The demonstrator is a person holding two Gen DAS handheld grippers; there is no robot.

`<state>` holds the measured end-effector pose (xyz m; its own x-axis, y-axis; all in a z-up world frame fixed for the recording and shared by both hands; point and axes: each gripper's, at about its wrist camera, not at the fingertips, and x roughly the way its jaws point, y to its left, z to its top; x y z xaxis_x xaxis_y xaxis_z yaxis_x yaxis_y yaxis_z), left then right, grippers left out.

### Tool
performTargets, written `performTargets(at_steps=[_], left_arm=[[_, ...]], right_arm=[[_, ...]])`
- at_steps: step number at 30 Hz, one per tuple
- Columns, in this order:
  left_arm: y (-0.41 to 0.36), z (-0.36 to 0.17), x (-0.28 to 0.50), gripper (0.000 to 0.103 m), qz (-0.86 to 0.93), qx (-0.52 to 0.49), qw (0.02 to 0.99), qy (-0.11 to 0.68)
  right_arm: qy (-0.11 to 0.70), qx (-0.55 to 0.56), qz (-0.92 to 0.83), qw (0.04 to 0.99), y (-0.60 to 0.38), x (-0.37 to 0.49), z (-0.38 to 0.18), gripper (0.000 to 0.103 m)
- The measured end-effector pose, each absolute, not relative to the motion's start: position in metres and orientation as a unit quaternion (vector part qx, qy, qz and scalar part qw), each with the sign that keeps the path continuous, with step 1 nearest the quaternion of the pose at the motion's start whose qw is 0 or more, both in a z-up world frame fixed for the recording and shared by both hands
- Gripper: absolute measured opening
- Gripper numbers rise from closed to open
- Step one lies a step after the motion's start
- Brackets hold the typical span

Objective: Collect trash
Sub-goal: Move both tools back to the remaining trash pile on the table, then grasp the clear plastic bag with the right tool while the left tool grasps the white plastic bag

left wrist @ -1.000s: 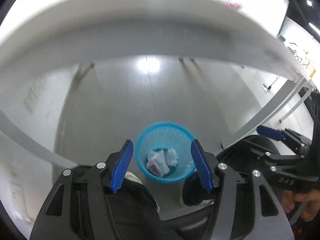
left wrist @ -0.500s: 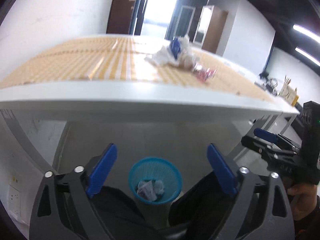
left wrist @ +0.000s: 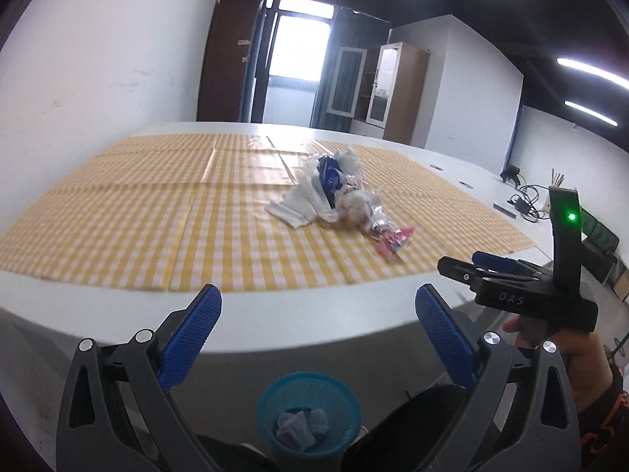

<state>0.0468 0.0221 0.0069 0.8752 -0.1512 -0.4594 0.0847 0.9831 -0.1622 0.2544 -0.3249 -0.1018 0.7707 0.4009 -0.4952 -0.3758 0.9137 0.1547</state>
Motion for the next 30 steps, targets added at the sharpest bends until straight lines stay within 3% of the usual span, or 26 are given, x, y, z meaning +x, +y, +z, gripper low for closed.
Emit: performTargets(at_steps=[8, 11, 12, 16, 28, 30], left_arm=[[0.024, 0.014, 0.097, 0.097, -0.066, -0.064, 0.962, 0.256], [0.025, 0.017, 0.121, 0.097, -0.068, -0.069, 0.96, 0.263], [0.024, 0.018, 0.132, 0.097, -0.07, -0.071, 0.958, 0.27], [0.019, 0.018, 0.169, 0.097, -0.083, -0.08, 0.95, 0.29], [-0.027, 0.002, 0.274, 0.096, -0.146, -0.096, 0.918, 0.355], [-0.033, -0.006, 0.287, 0.088, -0.142, -0.096, 0.913, 0.37]], right_arm=[[0.295, 0.018, 0.216, 0.931, -0.293, 0.308, -0.106, 0.077], [0.307, 0.01, 0.22, 0.926, -0.287, 0.326, -0.107, 0.067], [0.314, 0.009, 0.222, 0.923, -0.286, 0.331, -0.108, 0.058], [0.334, 0.014, 0.236, 0.912, -0.288, 0.344, -0.113, 0.043], [0.334, 0.042, 0.261, 0.905, -0.308, 0.35, -0.123, 0.022], [0.331, 0.046, 0.261, 0.906, -0.314, 0.346, -0.123, 0.02]])
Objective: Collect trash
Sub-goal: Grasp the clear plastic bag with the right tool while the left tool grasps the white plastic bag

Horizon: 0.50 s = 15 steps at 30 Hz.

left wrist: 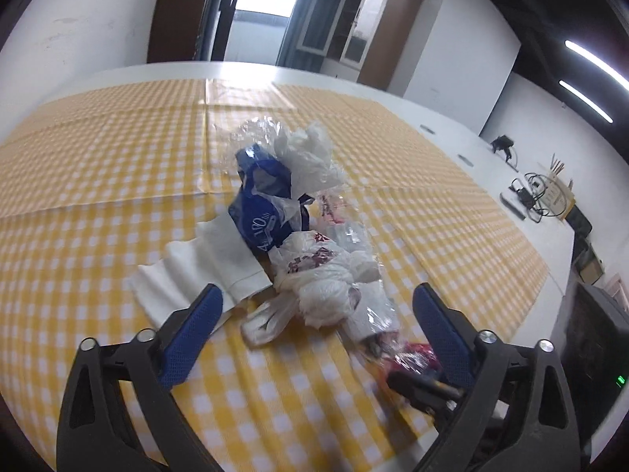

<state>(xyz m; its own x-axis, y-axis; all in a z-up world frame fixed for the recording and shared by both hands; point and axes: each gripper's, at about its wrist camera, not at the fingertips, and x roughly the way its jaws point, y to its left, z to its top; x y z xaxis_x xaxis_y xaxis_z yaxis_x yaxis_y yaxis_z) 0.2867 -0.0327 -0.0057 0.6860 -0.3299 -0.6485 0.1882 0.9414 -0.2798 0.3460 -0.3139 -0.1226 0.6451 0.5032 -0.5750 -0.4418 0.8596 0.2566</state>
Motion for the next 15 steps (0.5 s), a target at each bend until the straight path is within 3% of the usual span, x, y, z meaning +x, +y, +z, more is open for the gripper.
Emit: performTargets(at_steps=[3, 5, 15], left_arm=[[-0.038, -0.017, 0.3, 0.077, -0.145, -0.103, 0.903, 0.392], [-0.041, -0.021, 0.304, 0.049, -0.14, -0.098, 0.902, 0.397], [-0.022, -0.015, 0.276, 0.045, -0.162, -0.164, 0.902, 0.364]], right_arm=[[0.326, 0.051, 0.258, 0.908, -0.321, 0.34, -0.123, 0.018], [0.321, 0.051, 0.255, 0.911, -0.326, 0.335, -0.123, 0.017], [0.291, 0.075, 0.246, 0.922, -0.354, 0.302, -0.115, 0.011]])
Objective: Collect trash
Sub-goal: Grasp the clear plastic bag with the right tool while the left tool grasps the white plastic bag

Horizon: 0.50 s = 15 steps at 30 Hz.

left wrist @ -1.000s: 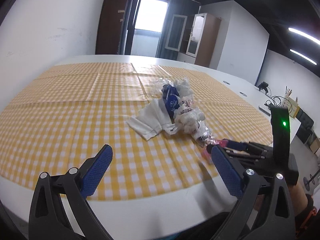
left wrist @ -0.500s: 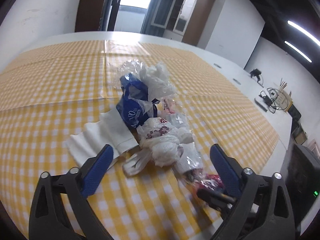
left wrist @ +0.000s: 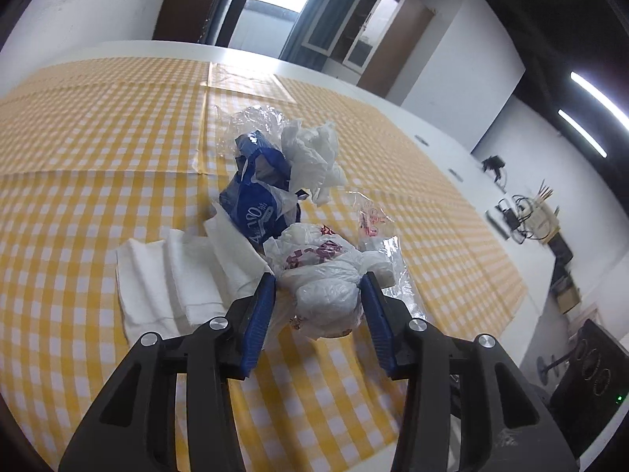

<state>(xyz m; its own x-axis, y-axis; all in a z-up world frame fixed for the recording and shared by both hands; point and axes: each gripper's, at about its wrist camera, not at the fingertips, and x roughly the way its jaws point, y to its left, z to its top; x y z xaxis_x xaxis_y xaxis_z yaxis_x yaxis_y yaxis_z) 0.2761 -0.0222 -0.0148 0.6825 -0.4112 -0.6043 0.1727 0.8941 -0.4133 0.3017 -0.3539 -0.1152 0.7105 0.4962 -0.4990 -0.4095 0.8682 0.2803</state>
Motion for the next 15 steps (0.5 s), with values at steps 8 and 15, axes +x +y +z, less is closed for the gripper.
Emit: performTargets(at_steps=[8, 15], left_arm=[[-0.036, -0.017, 0.243, 0.046, -0.137, -0.084, 0.919, 0.36], [-0.044, -0.018, 0.221, 0.059, -0.123, -0.044, 0.925, 0.358]], right_arm=[[0.284, 0.074, 0.246, 0.924, -0.363, 0.274, -0.115, 0.011], [0.276, 0.062, 0.248, 0.927, -0.366, 0.253, -0.115, 0.011]])
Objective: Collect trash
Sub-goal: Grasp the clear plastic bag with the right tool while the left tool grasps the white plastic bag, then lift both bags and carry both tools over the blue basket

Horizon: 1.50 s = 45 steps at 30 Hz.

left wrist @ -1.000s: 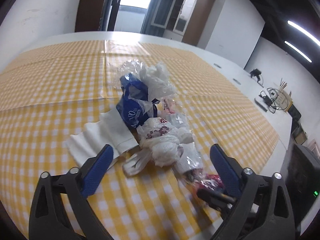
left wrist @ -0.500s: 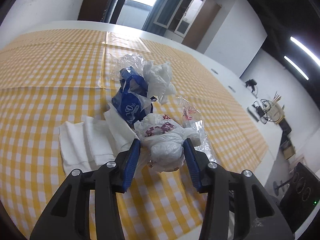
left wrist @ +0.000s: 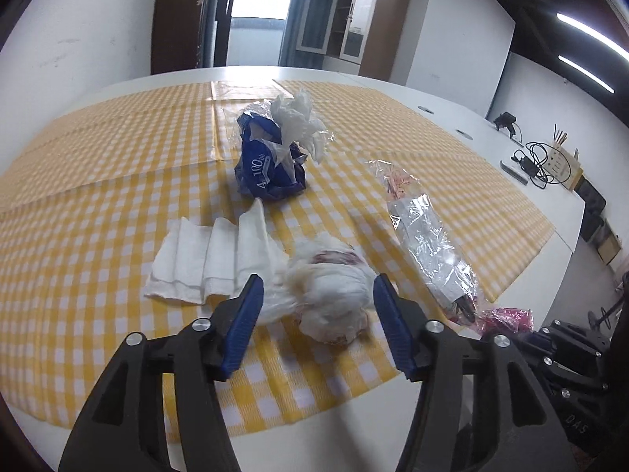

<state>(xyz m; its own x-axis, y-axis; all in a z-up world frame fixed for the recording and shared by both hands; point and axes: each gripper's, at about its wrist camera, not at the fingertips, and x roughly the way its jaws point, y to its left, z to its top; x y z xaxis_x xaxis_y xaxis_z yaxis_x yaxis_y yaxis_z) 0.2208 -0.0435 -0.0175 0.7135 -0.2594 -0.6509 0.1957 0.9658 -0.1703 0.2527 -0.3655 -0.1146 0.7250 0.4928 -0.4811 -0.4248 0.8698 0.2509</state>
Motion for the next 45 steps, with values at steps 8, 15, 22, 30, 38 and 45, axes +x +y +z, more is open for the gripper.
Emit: performTargets(at_steps=[8, 15, 22, 30, 38, 45], left_arm=[[-0.067, -0.004, 0.209, 0.059, -0.137, 0.004, 0.931, 0.339], [-0.078, -0.009, 0.224, 0.059, -0.125, 0.012, 0.923, 0.363], [-0.074, -0.023, 0.224, 0.037, -0.111, -0.001, 0.917, 0.383], [-0.057, -0.004, 0.187, 0.034, -0.126, -0.049, 0.928, 0.347], [-0.039, 0.007, 0.126, 0.034, -0.144, -0.095, 0.929, 0.326], [-0.028, 0.015, 0.055, 0.034, -0.158, -0.108, 0.936, 0.296]], right_arm=[[0.274, 0.059, 0.245, 0.928, -0.366, 0.248, -0.114, 0.01], [0.276, 0.053, 0.239, 0.929, -0.371, 0.241, -0.117, 0.01], [0.275, 0.049, 0.237, 0.93, -0.373, 0.231, -0.118, 0.01], [0.267, 0.041, 0.24, 0.932, -0.364, 0.212, -0.112, 0.01], [0.253, 0.03, 0.258, 0.932, -0.354, 0.17, -0.111, 0.01], [0.256, 0.018, 0.289, 0.922, -0.35, 0.12, -0.125, 0.01]])
